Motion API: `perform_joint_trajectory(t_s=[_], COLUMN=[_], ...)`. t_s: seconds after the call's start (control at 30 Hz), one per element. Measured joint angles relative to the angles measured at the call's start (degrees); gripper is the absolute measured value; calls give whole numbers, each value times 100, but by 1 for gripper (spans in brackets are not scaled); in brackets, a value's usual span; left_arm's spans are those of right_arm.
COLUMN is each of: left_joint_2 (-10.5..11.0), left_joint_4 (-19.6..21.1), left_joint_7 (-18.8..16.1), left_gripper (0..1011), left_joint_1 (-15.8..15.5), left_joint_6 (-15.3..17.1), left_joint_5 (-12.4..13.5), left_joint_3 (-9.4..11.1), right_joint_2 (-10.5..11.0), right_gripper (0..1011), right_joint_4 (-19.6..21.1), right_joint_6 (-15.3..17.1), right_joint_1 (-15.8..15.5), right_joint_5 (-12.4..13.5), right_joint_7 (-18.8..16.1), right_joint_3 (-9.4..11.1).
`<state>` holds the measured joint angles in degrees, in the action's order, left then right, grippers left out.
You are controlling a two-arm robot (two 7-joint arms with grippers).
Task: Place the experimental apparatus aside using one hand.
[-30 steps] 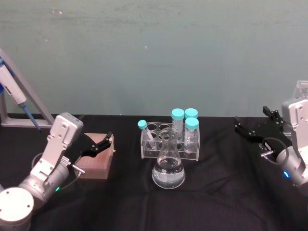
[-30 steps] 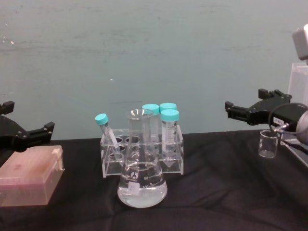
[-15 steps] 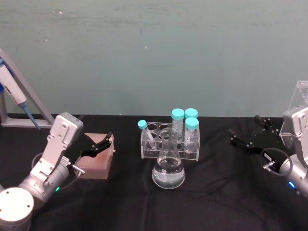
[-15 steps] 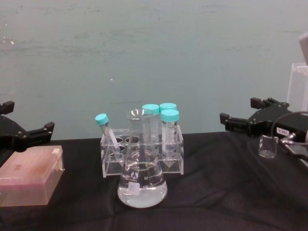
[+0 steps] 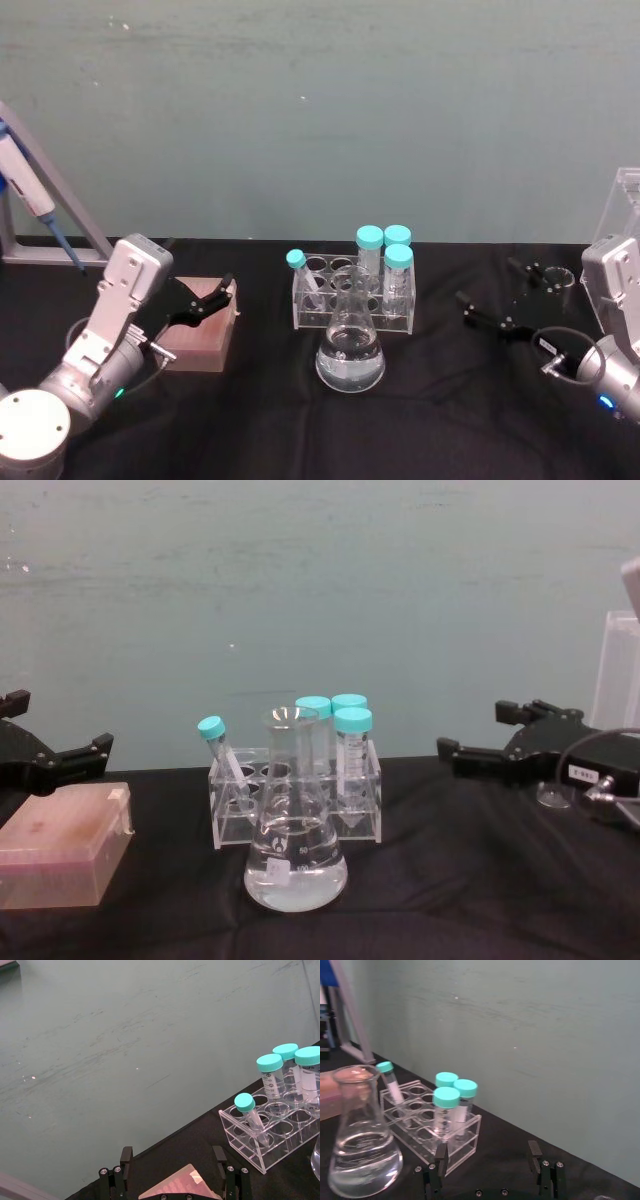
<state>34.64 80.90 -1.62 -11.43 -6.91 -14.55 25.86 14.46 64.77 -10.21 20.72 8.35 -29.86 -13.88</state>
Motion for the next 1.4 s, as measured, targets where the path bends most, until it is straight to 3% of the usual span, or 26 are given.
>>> perform_joint_trajectory(t_s=[0.73,1.4], left_joint_2=[0,0], left_joint_4=[0,0], left_joint_7=[-1,-1], left_gripper=[1000,1000], left_joint_1=[0,0], left_joint_6=[0,0], left_joint_5=[0,0], left_joint_3=[0,0], right_joint_2=[183,229], right_gripper=[1000,1000], right_joint_4=[-205,-380], right_joint_6=[-19,-132], right_joint_1=[248,487], right_joint_5=[461,764], right_joint_7=[-831,-1287], right_joint_3=[-548,-973])
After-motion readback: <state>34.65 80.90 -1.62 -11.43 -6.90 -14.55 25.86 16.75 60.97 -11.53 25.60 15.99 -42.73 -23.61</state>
